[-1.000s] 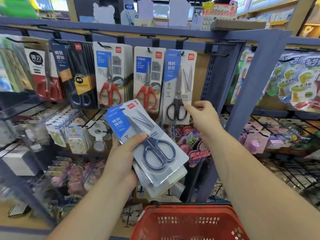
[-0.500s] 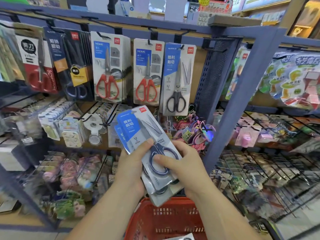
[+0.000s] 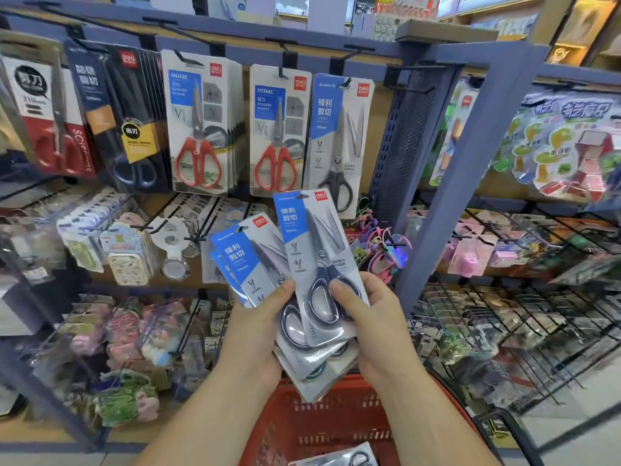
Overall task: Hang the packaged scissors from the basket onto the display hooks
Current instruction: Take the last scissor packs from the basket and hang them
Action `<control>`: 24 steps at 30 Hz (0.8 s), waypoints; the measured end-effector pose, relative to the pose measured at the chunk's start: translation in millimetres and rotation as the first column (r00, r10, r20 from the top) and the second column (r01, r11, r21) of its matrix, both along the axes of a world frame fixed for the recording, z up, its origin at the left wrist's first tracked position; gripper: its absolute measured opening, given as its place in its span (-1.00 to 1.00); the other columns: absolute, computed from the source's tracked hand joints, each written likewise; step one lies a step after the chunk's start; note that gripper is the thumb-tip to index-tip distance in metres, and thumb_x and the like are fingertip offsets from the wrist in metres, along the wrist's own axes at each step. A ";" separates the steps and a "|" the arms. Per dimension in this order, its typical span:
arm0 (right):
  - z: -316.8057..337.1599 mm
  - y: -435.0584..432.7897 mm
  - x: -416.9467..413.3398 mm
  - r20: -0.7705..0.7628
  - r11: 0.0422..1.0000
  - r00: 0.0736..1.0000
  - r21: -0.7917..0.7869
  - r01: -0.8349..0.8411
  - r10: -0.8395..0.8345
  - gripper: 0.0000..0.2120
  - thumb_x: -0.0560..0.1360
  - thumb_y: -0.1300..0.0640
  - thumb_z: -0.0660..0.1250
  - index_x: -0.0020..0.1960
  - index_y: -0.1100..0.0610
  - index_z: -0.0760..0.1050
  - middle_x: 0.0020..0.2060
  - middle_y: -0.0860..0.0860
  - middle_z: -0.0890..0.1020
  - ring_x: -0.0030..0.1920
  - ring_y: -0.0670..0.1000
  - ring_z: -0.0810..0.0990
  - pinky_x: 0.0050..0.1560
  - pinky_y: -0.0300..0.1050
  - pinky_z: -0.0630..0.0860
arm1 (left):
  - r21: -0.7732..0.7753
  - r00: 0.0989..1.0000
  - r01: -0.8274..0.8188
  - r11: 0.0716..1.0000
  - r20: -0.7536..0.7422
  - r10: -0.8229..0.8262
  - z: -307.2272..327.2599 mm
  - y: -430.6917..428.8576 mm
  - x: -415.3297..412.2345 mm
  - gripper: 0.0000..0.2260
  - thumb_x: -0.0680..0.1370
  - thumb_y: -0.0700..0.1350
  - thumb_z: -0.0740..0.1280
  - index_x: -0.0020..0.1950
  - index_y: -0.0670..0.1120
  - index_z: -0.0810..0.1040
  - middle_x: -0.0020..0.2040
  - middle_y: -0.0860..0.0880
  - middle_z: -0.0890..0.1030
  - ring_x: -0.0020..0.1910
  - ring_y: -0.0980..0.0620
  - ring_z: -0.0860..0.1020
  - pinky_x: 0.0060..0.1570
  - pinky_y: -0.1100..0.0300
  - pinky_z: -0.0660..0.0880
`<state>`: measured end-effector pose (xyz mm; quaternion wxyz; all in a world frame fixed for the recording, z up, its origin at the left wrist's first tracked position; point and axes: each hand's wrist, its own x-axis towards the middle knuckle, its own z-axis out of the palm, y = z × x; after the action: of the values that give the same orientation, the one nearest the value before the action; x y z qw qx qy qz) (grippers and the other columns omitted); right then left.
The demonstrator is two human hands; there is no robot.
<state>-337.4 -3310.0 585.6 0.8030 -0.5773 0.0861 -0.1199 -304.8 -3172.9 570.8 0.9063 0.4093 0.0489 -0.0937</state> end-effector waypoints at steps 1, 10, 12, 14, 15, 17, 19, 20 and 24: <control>-1.1 -1.6 -0.5 0.004 1.000 1.000 0.014 -0.008 0.008 -0.87 0.53 0.27 0.44 0.07 0.24 0.58 -0.13 0.12 0.74 -0.18 0.04 0.71 -0.22 -0.12 0.63 | 0.004 1.000 0.004 1.000 -0.016 -0.004 0.0 -0.3 0.4 -0.52 0.46 -0.22 0.46 0.39 -0.10 0.59 0.22 -0.16 0.72 0.18 -0.22 0.70 0.19 -0.17 0.62; -2.9 -37.7 0.0 0.081 0.998 0.997 0.057 -0.005 0.001 -0.89 0.61 0.20 0.33 0.11 0.16 0.58 -0.07 0.09 0.74 -0.13 0.03 0.71 -0.18 -0.08 0.64 | 0.131 0.997 -0.064 0.989 -0.032 0.069 2.9 0.9 8.7 -0.73 0.58 -0.34 0.38 0.20 -0.06 0.66 0.12 -0.17 0.75 -0.03 -0.15 0.74 0.11 -0.15 0.64; 2.4 -49.5 1.8 0.149 0.999 0.988 0.035 0.039 -0.044 -0.80 0.55 0.10 0.36 0.14 0.13 0.58 -0.02 0.05 0.74 -0.07 0.00 0.71 -0.09 -0.07 0.63 | 0.176 0.995 -0.103 0.979 0.021 0.101 5.4 3.5 10.9 -0.68 0.57 -0.33 0.41 0.28 -0.04 0.64 0.16 -0.17 0.74 0.08 -0.22 0.72 0.18 -0.23 0.62; 10.6 -62.0 7.7 0.213 0.994 0.971 0.024 0.108 -0.110 -0.77 0.49 0.02 0.37 0.11 0.06 0.61 -0.01 0.01 0.73 -0.03 -0.01 0.69 0.02 -0.02 0.60 | 0.206 0.989 -0.142 0.968 0.079 0.128 10.9 4.7 14.0 -0.58 0.55 -0.32 0.44 0.38 -0.04 0.58 0.19 -0.15 0.73 0.14 -0.23 0.71 0.19 -0.20 0.62; 15.0 -68.1 12.7 0.238 0.990 0.961 0.022 0.139 -0.140 -0.79 0.49 0.01 0.37 0.09 0.04 0.62 0.00 0.00 0.73 -0.01 0.00 0.68 0.05 0.04 0.59 | 0.215 0.985 -0.155 0.964 0.111 0.134 14.9 3.8 15.8 -0.55 0.54 -0.31 0.44 0.41 -0.05 0.57 0.20 -0.13 0.73 0.13 -0.20 0.71 0.16 -0.15 0.63; 23.3 -80.6 23.8 0.282 0.982 0.942 0.021 0.186 -0.184 -0.90 0.56 0.06 0.37 0.04 0.01 0.63 -0.01 0.01 0.73 -0.01 0.01 0.67 0.10 0.08 0.56 | 0.230 0.976 -0.174 0.958 0.169 0.136 24.3 -0.1 18.9 -0.55 0.53 -0.32 0.44 0.41 -0.09 0.57 0.20 -0.12 0.73 0.11 -0.15 0.72 0.10 -0.06 0.64; 31.8 -91.8 35.6 0.324 0.976 0.923 0.007 0.217 -0.208 -0.91 0.64 0.14 0.35 0.03 0.00 0.61 -0.03 -0.01 0.72 -0.02 -0.01 0.66 0.10 0.06 0.56 | 0.230 0.969 -0.193 0.954 0.199 0.148 32.4 -5.9 21.8 -0.59 0.54 -0.34 0.43 0.37 -0.12 0.59 0.20 -0.14 0.73 0.11 -0.16 0.71 0.13 -0.06 0.62; 35.8 -96.6 40.8 0.341 0.975 0.917 -0.005 0.222 -0.207 -0.92 0.64 0.13 0.36 0.04 -0.01 0.61 -0.02 -0.01 0.72 -0.01 -0.01 0.65 0.12 0.08 0.56 | 0.226 0.967 -0.197 0.954 0.204 0.151 36.3 -9.2 23.1 -0.61 0.54 -0.35 0.42 0.35 -0.13 0.60 0.19 -0.14 0.73 0.11 -0.16 0.71 0.16 -0.07 0.61; 47.7 -106.8 58.0 0.361 0.976 0.914 -0.041 0.215 -0.186 -0.93 0.63 0.07 0.36 0.04 -0.05 0.62 0.02 0.02 0.71 0.05 0.07 0.63 0.13 0.14 0.53 | 0.223 0.968 -0.178 0.958 0.217 0.129 51.0 -25.1 27.8 -0.67 0.56 -0.35 0.40 0.31 -0.16 0.63 0.15 -0.15 0.75 0.00 -0.10 0.72 0.04 -0.01 0.69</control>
<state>-279.4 -3416.8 633.3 0.7652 -0.5657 -0.0064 -0.3074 -277.0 -3198.0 621.9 0.8547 0.5185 0.0004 0.0256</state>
